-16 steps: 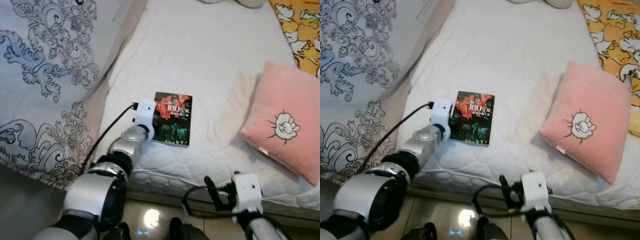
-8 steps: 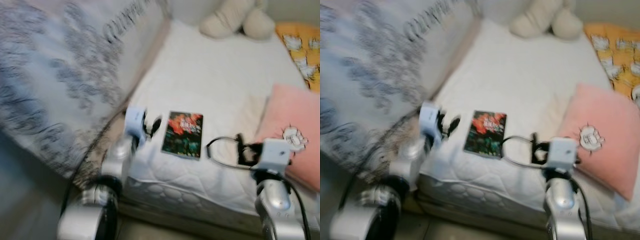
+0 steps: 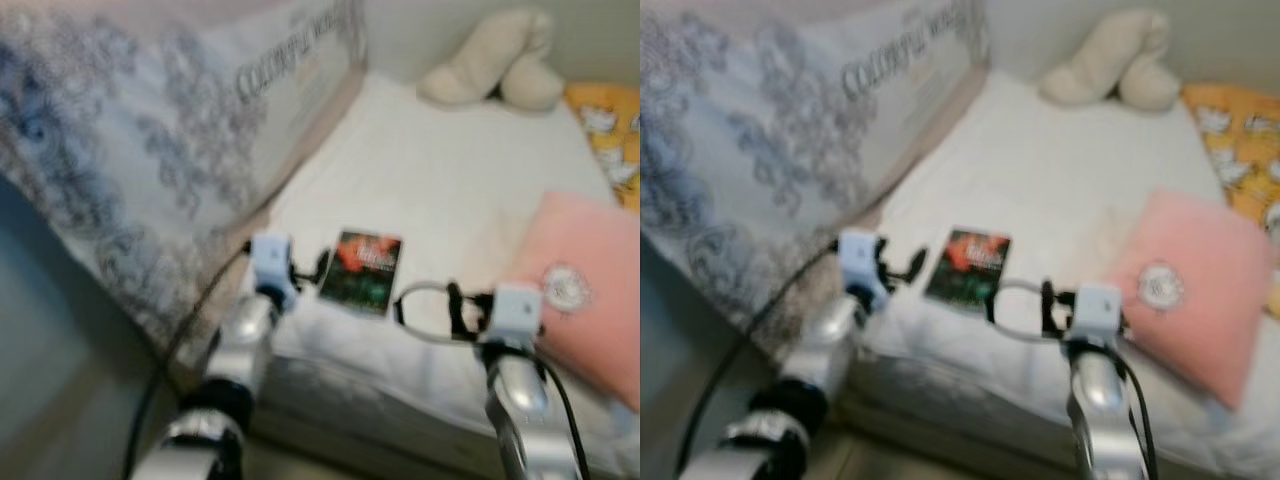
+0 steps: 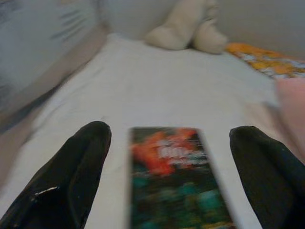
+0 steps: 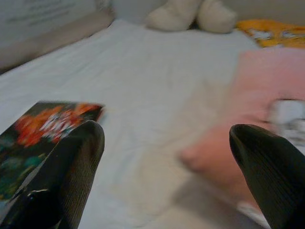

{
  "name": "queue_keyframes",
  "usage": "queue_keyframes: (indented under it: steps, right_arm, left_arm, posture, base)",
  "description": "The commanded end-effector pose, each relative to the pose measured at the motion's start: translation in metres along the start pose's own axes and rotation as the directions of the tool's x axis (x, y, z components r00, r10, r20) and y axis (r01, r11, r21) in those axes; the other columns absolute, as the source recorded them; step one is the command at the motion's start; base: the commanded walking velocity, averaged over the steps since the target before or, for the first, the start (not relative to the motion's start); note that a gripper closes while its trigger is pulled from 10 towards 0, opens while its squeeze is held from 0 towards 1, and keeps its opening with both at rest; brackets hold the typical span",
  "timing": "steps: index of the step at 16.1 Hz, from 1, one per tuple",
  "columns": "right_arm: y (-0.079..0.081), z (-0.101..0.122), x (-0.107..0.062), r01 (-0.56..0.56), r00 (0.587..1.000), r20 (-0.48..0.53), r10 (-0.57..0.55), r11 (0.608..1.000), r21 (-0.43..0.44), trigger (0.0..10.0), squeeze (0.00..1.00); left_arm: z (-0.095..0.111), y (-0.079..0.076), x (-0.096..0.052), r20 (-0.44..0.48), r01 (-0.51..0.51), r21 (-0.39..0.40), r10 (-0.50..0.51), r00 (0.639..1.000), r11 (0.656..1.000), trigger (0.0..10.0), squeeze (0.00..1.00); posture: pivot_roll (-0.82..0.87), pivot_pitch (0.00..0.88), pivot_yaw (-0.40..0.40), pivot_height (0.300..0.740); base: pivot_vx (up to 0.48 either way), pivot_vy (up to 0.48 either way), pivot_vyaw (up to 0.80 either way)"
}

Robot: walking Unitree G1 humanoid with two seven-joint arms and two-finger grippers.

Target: Clean up the room

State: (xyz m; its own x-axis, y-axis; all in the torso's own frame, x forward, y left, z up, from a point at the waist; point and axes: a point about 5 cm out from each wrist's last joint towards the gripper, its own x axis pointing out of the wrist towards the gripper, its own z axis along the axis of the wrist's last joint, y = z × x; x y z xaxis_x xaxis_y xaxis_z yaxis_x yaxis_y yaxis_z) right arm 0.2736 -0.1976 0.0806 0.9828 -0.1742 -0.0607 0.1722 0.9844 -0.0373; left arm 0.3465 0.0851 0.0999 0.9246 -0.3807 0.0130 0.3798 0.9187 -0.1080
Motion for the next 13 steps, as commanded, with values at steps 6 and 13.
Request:
queue_keyframes:
  steps: [6, 13]
  right_arm:
    - [-0.002, -0.001, -0.008, 0.015, 0.999, 0.050, -0.017, 0.999, 0.047, 10.0, 1.00]
    - [0.014, 0.009, 0.000, -0.009, 0.996, 0.091, 0.013, 0.999, -0.042, 10.0, 0.00]
  left_arm:
    - [0.003, 0.010, -0.007, 0.031, -0.058, 0.048, 0.057, 0.998, 0.997, 10.0, 1.00]
    - [0.009, 0.005, 0.001, 0.008, 0.018, 0.071, -0.019, 1.000, 0.997, 10.0, 0.00]
  posture:
    - [0.01, 0.000, 0.037, 0.740]
    - [0.01, 0.000, 0.046, 0.740]
  base:
    - [0.000, -0.444, 0.00]
    - [0.036, -0.239, -0.09]
